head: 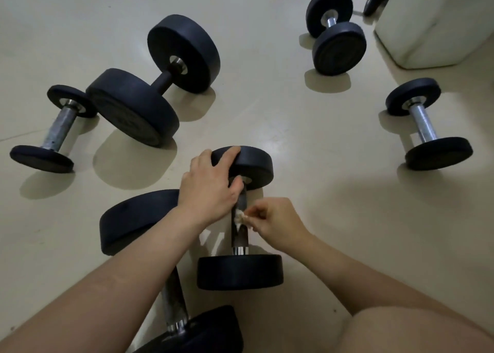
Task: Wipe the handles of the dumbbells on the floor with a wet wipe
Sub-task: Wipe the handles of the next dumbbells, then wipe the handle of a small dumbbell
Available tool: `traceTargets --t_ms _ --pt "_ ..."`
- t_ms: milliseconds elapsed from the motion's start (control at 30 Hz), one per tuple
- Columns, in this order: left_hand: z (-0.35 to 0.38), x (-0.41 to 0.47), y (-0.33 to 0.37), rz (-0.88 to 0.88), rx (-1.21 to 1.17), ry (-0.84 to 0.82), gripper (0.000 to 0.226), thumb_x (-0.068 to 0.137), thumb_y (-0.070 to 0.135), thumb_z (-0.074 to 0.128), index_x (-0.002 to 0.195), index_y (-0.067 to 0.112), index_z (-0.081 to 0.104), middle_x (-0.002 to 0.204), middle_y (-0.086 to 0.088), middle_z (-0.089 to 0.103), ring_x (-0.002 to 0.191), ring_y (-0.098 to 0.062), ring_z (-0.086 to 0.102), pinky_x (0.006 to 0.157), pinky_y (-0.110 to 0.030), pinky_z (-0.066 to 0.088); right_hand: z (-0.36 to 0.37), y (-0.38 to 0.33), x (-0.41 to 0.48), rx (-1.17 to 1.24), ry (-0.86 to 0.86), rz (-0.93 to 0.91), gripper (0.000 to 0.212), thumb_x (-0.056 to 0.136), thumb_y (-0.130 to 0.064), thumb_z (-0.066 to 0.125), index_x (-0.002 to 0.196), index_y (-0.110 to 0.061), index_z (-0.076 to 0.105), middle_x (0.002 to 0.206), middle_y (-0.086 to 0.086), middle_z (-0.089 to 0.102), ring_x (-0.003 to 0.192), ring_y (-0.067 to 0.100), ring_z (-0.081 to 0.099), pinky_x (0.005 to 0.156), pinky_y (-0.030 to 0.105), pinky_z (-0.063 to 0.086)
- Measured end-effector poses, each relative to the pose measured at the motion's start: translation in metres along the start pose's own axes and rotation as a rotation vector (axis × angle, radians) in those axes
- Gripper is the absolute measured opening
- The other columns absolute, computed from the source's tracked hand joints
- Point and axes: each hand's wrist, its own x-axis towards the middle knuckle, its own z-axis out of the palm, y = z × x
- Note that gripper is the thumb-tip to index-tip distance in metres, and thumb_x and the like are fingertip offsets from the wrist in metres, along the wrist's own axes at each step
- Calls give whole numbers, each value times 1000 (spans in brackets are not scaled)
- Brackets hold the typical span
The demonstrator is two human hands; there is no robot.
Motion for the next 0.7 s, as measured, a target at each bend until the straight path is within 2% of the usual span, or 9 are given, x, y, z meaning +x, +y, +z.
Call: traceTargets --t_ms 67,100,167,233,333,467,533,634,700 --pt "-6 8 -2 -15 -33 58 45 85 39 49 129 34 36 113 -9 46 107 -29 43 83 -44 46 2 -8 17 -6 129 1 6 81 -18 73 77 -13 75 72 0 72 65 13 65 66 31 53" --pt "-9 14 -2 -17 -35 63 42 82 36 51 122 30 39 108 -7 45 103 -28 43 80 -43 45 4 -10 20 9 88 34 7 80 -17 73 74 -14 73 69 0 71 63 12 64 65 31 54" --pt "-15 28 1 -34 -27 24 38 75 29 57 109 25 41 104 -4 44 99 -26 42 77 -39 42 3 -13 15 48 -149 140 12 80 -17 75 69 -17 70 64 0 68 56 10 65 58 26 53" --pt "-18 41 11 -53 -47 -11 33 72 20 57 104 24 45 106 -2 46 101 -24 43 85 -39 39 -11 -24 13 66 -269 235 13 81 -18 75 73 -9 70 67 7 70 55 9 64 55 20 51" --pt "-22 49 41 5 -330 -14 23 77 13 53 95 26 62 108 4 52 104 -15 48 103 -40 29 -62 -44 30 232 -73 393 15 85 -11 68 91 2 66 78 13 69 68 11 65 61 23 52" --pt "-43 61 95 106 -777 -169 23 88 34 50 91 22 68 97 2 65 89 -18 61 79 -35 52 -140 -73 32 334 151 511 11 83 -4 68 93 0 64 83 14 67 76 18 67 70 26 55" --pt "-52 69 111 100 -904 -282 29 86 47 55 94 23 68 92 4 68 84 -15 63 74 -33 55 -164 -80 30 402 281 499 11 82 -1 70 88 -3 60 84 14 63 76 20 67 72 26 55" --pt "-47 76 120 -4 -1164 -352 15 81 35 68 86 22 72 81 1 72 71 -16 66 74 -36 59 -175 -72 28 525 338 464 18 82 3 68 82 -9 56 84 12 58 79 23 66 71 27 56" --pt "-41 77 124 -27 -1275 -342 10 82 23 70 89 18 74 79 -2 72 69 -17 66 70 -33 59 -179 -55 27 615 318 431 20 81 4 67 78 -12 56 83 10 58 81 22 64 73 28 55"
